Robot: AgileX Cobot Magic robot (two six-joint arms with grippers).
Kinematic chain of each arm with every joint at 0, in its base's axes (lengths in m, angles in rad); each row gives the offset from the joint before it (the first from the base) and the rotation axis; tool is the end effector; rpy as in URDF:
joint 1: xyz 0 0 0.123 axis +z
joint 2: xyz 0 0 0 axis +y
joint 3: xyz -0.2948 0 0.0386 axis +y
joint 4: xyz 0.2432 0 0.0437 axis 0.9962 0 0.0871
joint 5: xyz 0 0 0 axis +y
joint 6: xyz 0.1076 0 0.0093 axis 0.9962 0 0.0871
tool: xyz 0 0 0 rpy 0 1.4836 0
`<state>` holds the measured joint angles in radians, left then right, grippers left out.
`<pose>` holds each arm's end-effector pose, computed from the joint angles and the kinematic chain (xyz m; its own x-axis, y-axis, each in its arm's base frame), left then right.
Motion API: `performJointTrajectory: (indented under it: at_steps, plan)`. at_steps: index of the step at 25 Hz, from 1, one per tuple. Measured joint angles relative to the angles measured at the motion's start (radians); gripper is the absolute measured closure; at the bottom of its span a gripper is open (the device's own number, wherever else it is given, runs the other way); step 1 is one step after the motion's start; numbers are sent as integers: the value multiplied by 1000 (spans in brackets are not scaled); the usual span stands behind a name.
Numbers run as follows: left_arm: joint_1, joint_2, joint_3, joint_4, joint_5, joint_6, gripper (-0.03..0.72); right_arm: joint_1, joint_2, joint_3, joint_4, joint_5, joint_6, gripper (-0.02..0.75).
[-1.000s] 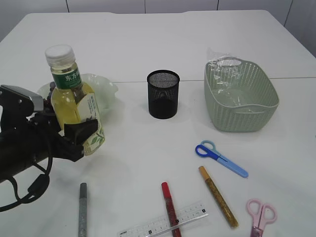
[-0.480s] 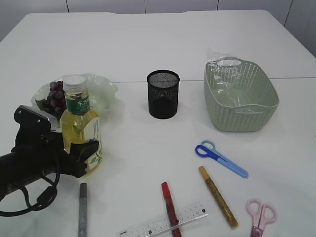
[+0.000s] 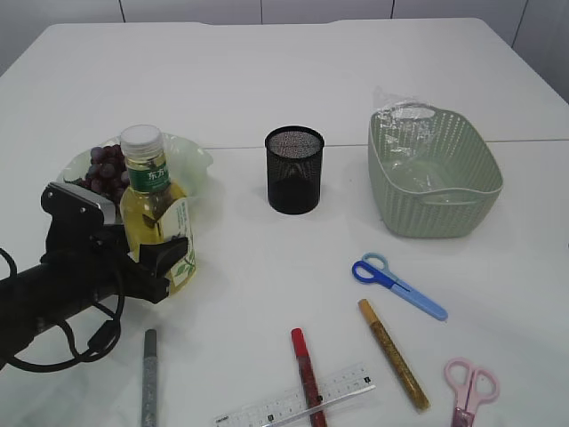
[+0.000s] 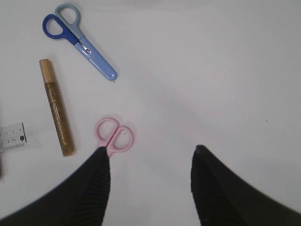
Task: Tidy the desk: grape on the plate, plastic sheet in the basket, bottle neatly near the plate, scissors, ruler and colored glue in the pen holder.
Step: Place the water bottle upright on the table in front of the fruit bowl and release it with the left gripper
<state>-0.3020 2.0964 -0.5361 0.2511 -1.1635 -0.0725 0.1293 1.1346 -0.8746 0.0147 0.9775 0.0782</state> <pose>0.3052 -0.1209 0.0826 -0.2871 0.1188 -0.9505 0.5047 0.8621 -0.0447 0.1988 0.0272 0.2876 -0.9134 -0.0317 -0.4058 -0.0552 0.9974 0.0463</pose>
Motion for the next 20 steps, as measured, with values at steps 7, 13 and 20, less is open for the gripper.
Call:
performJointTrajectory:
  at_steps: [7,13,20]
  plan:
    - [0,6,-1,-3,-3,2,156,0,0,0,0,0,0,329]
    - [0,-11,-1,-3,23,2,138,0,0,0,0,-2,0,329]
    - [0,-112,9,4,29,2,92,0,0,0,0,-4,0,329]
